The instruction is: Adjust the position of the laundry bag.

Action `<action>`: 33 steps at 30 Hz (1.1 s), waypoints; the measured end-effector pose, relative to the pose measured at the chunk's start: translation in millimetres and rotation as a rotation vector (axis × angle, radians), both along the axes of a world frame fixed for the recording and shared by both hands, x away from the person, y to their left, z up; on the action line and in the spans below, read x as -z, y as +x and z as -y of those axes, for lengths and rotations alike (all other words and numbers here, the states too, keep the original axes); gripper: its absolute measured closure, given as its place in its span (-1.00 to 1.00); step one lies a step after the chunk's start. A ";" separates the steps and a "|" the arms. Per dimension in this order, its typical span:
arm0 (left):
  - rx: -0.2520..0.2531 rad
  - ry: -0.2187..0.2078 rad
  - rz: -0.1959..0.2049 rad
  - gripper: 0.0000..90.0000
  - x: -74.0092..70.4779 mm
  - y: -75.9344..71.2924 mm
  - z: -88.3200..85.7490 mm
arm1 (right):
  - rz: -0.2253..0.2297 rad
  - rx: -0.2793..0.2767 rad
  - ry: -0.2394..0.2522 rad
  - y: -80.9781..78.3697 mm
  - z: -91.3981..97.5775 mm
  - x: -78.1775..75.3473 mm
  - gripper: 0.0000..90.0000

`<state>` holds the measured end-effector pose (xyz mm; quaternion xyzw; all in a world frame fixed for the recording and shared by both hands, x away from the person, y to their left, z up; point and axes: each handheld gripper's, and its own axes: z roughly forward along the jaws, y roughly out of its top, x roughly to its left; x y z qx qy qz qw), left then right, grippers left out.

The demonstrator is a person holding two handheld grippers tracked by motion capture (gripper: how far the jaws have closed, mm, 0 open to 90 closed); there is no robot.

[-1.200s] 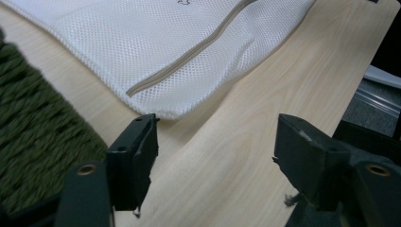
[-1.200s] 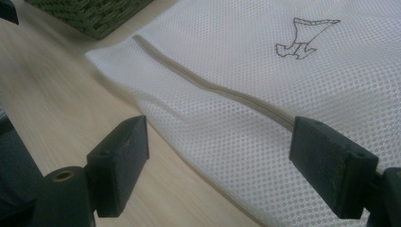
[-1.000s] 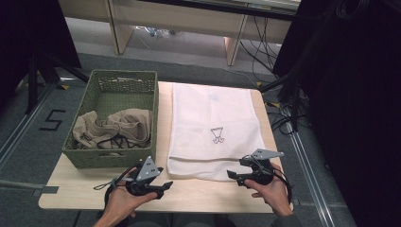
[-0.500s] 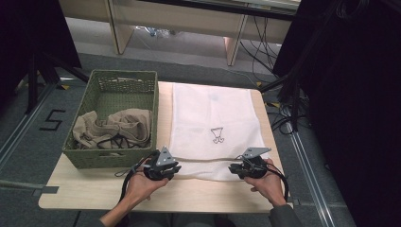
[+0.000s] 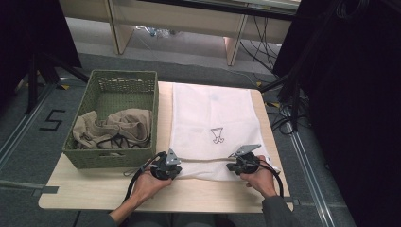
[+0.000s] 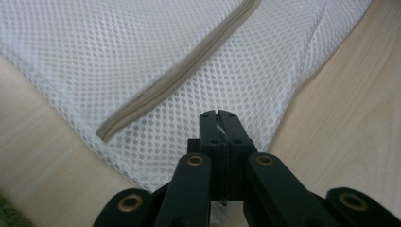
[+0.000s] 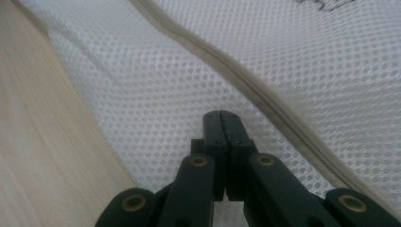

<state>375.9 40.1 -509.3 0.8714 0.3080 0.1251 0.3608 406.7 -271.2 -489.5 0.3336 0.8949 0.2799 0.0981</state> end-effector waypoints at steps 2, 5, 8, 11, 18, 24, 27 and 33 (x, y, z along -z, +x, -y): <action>-0.003 -0.004 -0.009 0.99 -0.2 -0.4 -0.7 | 0.000 -0.027 -0.015 1.6 -1.7 2.1 1.00; 0.002 0.010 -0.007 0.99 -0.9 -2.7 -1.8 | -0.009 -0.044 -0.036 -1.7 -6.1 1.2 1.00; 0.014 0.018 -0.016 0.99 -1.9 -6.1 -4.0 | -0.008 -0.065 -0.040 -2.7 -7.1 0.8 1.00; 0.016 0.027 -0.038 0.99 -3.4 -15.6 -11.0 | -0.035 -0.093 -0.046 -12.5 -15.3 -0.7 1.00; 0.039 0.049 -0.059 0.99 -5.5 -33.2 -17.6 | -0.073 -0.136 -0.045 -31.3 -22.4 -2.3 1.00; 0.054 0.059 -0.065 0.98 -6.3 -48.4 -21.7 | -0.087 -0.160 -0.046 -41.0 -25.7 -2.7 1.00; 0.068 0.091 -0.056 0.98 -7.8 -57.0 -24.2 | -0.099 -0.170 -0.040 -48.0 -27.7 -3.3 0.98; 0.053 0.081 -0.069 0.95 -7.6 -58.2 -28.0 | -0.122 -0.166 -0.049 -56.6 -31.8 -3.4 0.98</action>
